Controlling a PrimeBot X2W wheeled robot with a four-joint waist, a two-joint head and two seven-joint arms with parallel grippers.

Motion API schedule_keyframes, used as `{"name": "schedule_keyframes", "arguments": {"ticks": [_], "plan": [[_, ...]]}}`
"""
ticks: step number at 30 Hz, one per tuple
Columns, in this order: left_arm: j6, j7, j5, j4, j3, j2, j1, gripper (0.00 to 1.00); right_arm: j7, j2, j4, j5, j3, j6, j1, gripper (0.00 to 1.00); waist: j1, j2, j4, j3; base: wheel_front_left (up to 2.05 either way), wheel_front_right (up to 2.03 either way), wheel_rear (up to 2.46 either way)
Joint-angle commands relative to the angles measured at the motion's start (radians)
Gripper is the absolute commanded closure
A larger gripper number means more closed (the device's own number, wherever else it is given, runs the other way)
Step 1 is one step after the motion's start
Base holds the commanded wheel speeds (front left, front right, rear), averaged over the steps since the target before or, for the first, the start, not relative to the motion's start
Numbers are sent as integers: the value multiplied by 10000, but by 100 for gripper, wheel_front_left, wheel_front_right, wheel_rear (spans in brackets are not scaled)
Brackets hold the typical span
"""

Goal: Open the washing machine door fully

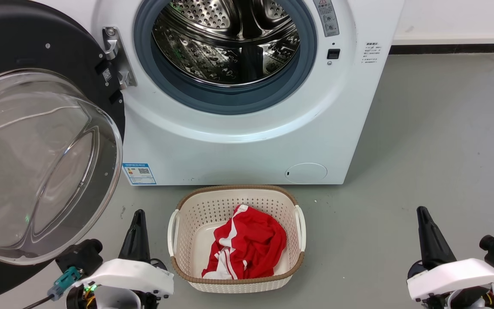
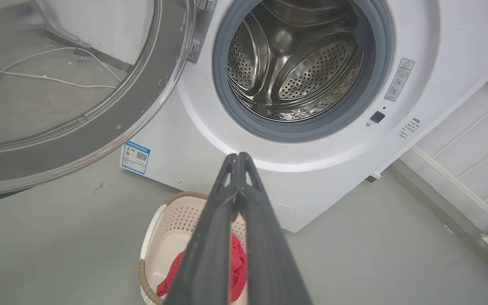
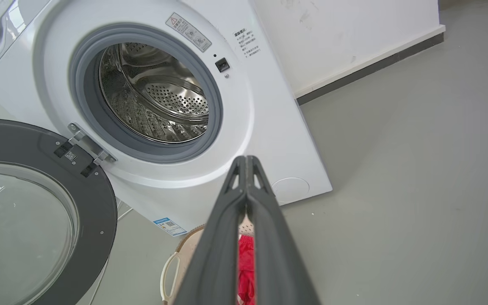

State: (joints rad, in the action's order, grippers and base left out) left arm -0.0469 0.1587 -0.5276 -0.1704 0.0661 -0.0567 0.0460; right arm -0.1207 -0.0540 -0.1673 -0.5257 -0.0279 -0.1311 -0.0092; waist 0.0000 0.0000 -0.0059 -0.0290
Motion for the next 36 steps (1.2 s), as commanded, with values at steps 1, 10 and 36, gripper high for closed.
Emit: {"name": "schedule_keyframes", "arguments": {"ticks": [1,10,36], "plan": [[97,-92,-438,83,-81,-32,308,100,77,-69,88,-455,-48,0,-307,100,0,0,1,4,0,0,0],[325,-434,-1849,-20,-300,-35,368,100,347,-87,-23,-1884,-118,0,-408,100,0,0,6,27,0,0,0],[904,-1303,-5355,-297,-860,-25,504,100,1068,-107,-306,-5430,-332,1,-661,100,0,0,22,95,0,0,0]]}}
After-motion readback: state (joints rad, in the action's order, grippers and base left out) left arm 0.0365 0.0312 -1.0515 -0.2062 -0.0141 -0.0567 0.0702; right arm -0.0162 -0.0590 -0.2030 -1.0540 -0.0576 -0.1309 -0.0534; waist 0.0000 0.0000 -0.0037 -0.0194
